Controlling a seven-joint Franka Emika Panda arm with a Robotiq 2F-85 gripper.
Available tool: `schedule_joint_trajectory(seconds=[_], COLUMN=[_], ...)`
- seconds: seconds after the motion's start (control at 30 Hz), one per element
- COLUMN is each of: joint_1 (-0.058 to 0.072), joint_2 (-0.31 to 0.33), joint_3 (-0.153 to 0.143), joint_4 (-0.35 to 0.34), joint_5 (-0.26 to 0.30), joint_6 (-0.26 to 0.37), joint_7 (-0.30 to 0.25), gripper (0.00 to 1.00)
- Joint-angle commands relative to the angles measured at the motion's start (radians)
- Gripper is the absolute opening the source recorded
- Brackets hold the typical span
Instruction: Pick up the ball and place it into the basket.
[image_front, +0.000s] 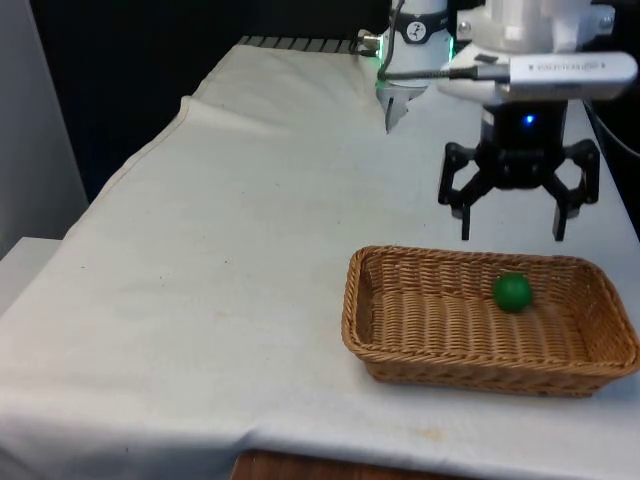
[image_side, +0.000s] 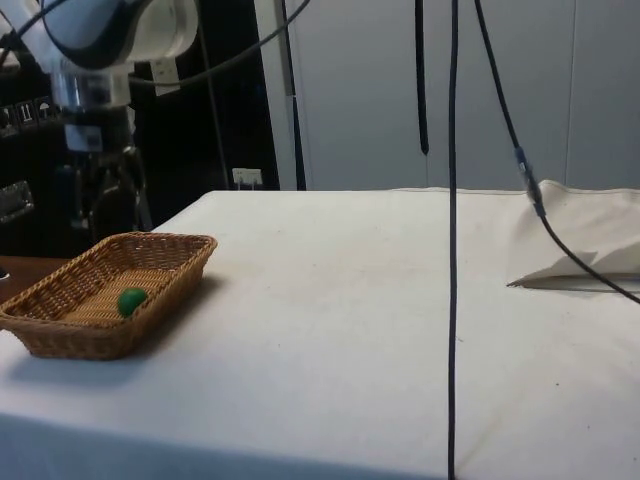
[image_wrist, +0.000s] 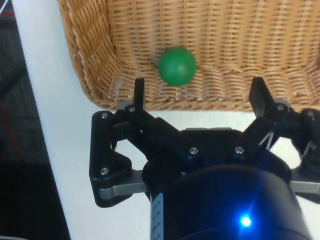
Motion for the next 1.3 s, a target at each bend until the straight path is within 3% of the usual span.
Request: schedule_joint_trajectory(seconds=[0.0, 0.03, 0.07, 0.1, 0.33, 0.37, 0.4, 0.47, 0.63, 0.67, 0.7, 0.73, 0.9, 0.93, 0.97, 1.2, 1.23, 1.27], joint_1=[0.006, 0.008, 0.002, 0.011, 0.019, 0.007, 0.019, 0.021, 0.024, 0.012, 0.024, 0.025, 0.027, 0.017, 0.027, 0.03, 0.024, 0.03], joint_2=[-0.021, -0.031, -0.018, -0.056, -0.149, -0.128, -0.159, -0.183, -0.252, -0.221, -0.264, -0.275, -0.342, -0.318, -0.353, -0.436, -0.424, -0.445], joint_3=[-0.005, -0.007, -0.002, -0.009, -0.01, -0.004, -0.01, -0.01, -0.01, -0.004, -0.01, -0.01, -0.009, -0.004, -0.009, -0.006, -0.002, -0.006], joint_4=[-0.019, -0.027, -0.012, -0.048, -0.13, -0.102, -0.14, -0.16, -0.217, -0.181, -0.227, -0.235, -0.286, -0.26, -0.294, -0.359, -0.347, -0.367], joint_5=[-0.006, -0.008, -0.003, -0.012, -0.039, -0.035, -0.043, -0.05, -0.074, -0.065, -0.078, -0.081, -0.105, -0.096, -0.109, -0.13, -0.123, -0.133], joint_6=[-0.002, -0.004, -0.008, -0.007, -0.01, -0.021, -0.01, -0.011, -0.012, -0.021, -0.013, -0.013, -0.015, -0.022, -0.015, -0.011, -0.021, -0.01], joint_7=[-0.001, -0.001, -0.001, -0.003, -0.008, -0.007, -0.008, -0.008, -0.009, -0.01, -0.009, -0.009, -0.008, -0.011, -0.008, -0.009, -0.011, -0.009], gripper=[1.0, 1.0, 1.0, 1.0, 1.0, 1.0, 1.0, 1.0, 1.0, 1.0, 1.0, 1.0, 1.0, 1.0, 1.0, 1.0, 1.0, 1.0])
